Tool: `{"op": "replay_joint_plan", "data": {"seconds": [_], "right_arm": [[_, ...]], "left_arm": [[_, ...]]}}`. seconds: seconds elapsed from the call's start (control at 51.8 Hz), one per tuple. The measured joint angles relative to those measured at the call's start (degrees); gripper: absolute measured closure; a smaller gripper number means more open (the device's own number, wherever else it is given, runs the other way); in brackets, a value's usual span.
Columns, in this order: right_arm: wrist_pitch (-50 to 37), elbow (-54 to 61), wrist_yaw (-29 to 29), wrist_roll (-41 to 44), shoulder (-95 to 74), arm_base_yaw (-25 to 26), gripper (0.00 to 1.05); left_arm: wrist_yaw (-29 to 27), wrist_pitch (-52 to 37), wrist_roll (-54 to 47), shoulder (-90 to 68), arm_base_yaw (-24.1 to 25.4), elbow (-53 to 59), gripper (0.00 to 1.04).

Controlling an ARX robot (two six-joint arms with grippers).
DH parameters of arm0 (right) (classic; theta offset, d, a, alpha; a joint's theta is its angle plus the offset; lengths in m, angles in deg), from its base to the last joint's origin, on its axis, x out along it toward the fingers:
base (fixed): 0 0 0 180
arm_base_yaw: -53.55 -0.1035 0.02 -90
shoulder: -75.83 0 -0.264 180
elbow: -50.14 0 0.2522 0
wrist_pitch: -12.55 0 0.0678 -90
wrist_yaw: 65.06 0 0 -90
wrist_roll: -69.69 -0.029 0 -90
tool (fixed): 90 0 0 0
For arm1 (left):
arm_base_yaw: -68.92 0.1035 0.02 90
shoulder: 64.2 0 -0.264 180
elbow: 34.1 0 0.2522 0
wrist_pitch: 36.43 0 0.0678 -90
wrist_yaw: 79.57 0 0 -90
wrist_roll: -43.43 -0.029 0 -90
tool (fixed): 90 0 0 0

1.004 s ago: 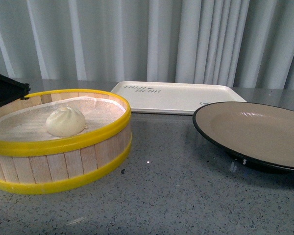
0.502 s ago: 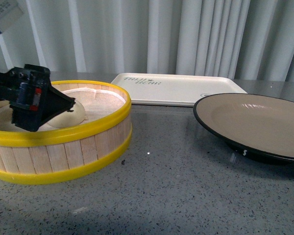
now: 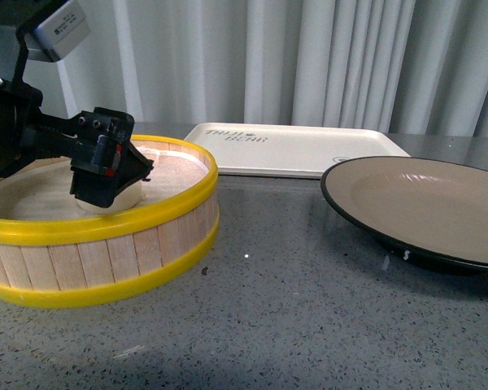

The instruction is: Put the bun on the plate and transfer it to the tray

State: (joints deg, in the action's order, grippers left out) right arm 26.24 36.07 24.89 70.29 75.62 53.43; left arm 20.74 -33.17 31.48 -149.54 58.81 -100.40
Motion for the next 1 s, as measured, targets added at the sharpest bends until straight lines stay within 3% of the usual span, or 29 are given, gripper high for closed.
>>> {"op": "replay_joint_plan", "data": {"seconds": [0.56,0.772,1.004], "right_arm": [[0.00,0.00,0.00,0.00,0.00,-0.02,0.08],[0.00,0.00,0.00,0.00,0.00,0.00,0.08],[0.00,0.00,0.00,0.00,0.00,0.00,0.08]], "left_arm": [[-5.55,-0.66,-0.48,-7.13,-1.84,-3.26,0.07],[-6.82,1.29,-0.42,-7.34,-2.78,-4.28,0.50],[-8.48,0.70,0.26,-7.80,-3.54,-5.35,0.77]]}}
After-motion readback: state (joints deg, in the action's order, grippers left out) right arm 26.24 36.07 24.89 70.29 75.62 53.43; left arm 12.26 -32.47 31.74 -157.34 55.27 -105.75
